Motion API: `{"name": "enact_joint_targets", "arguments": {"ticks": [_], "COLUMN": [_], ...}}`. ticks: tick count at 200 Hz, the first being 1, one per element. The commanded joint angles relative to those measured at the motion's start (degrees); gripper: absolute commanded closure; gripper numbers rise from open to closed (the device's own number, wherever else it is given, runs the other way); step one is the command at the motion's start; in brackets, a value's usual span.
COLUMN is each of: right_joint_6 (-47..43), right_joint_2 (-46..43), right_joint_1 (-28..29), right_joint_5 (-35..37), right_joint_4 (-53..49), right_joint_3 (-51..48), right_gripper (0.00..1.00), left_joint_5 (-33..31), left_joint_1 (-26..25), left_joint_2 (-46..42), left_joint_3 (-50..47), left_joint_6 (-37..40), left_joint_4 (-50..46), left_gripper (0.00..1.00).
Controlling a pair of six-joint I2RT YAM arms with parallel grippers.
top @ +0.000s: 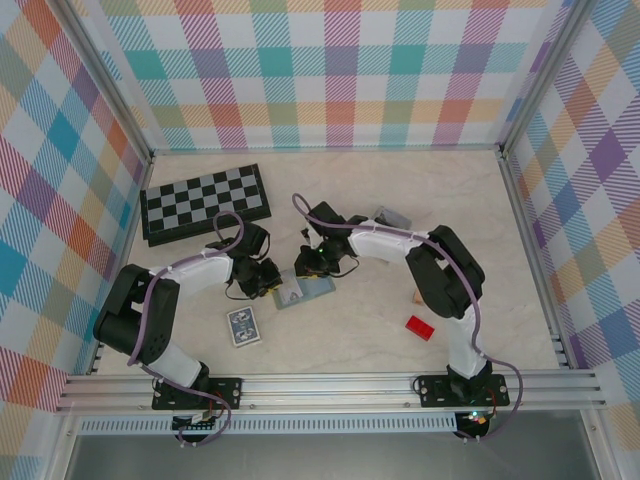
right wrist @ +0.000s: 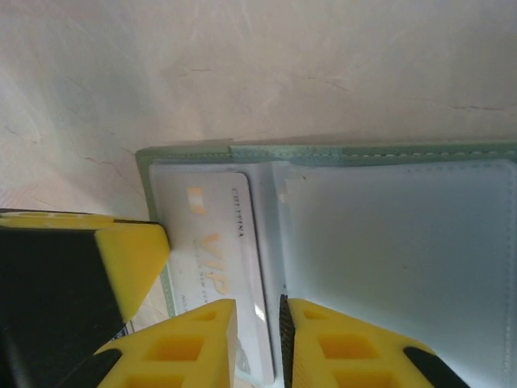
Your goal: Take the credit cards out of the card holder
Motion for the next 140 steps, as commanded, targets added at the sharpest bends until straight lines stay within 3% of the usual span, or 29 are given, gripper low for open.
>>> {"name": "enact_joint_targets", "arguments": {"ticks": [1,140], "right_joint_6": [-0.59,-1.43], "right_joint_2": [1.47,4.16], "right_joint_1": [0.6,0.8], "right_joint_5": [-2.17,-1.55], "right_joint_4": [-1.72,-3.32], "right_joint_3": [2.41,3.73], "right_gripper": [0.79,0.84], "left_joint_5": [-0.64,-0.75], "left_joint_1": [-0.57,-0.55], "left_joint_2": [1.41,2.95], "left_joint_3": [0.91,0.89], "left_joint_6": [1.42,2.37], "left_joint_4": [-1.68,-2.12], "left_gripper": [0.87,0.91]}}
